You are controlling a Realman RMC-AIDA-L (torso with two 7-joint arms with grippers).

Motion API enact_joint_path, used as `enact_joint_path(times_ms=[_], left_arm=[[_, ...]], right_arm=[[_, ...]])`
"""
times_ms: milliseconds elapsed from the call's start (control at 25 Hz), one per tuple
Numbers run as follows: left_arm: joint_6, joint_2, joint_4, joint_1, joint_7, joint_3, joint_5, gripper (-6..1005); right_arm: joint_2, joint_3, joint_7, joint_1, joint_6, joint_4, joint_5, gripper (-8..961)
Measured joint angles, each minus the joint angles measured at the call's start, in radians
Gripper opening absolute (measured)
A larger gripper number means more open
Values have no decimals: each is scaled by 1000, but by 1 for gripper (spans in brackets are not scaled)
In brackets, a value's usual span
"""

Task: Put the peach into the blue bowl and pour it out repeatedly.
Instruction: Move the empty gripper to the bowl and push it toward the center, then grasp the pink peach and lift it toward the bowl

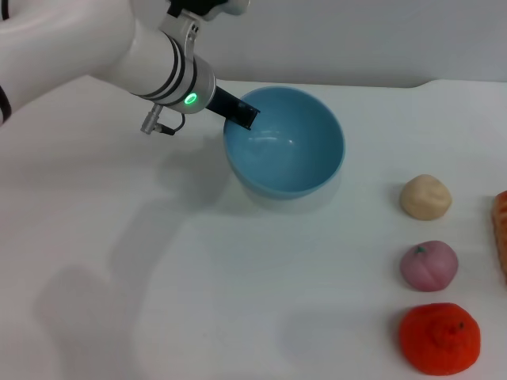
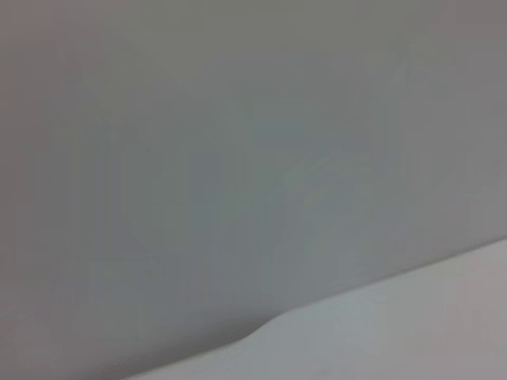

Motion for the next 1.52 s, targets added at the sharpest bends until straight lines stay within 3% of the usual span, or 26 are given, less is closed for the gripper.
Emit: enact_joint_path(times_ms=[160, 280, 440, 600, 800, 1280, 1520], left_arm=[[13, -1, 3, -6, 0, -17, 0, -1], [10, -2, 0, -6, -1, -18, 1, -1], [5, -3, -4, -7, -1, -19, 2, -1], [-4, -4, -5, -2, -2, -19, 0, -1], [-12, -4, -5, 4, -2, -16, -1, -2], [-32, -5, -6, 21, -3, -9, -2, -2], [-37, -5, -6, 33, -3, -9, -3, -1]], right_arm=[[1, -147, 342, 30, -132, -259, -175, 662], [0, -268, 533, 63, -242, -382, -297, 662], [-1, -410, 692, 123, -307, -408, -445, 662], [2, -547, 746, 171, -263, -316, -507, 661], [-1, -579, 767, 187, -165, -221, -517, 661], [2, -594, 768, 191, -127, -184, -512, 660], [3, -595, 768, 196, -134, -190, -511, 434]])
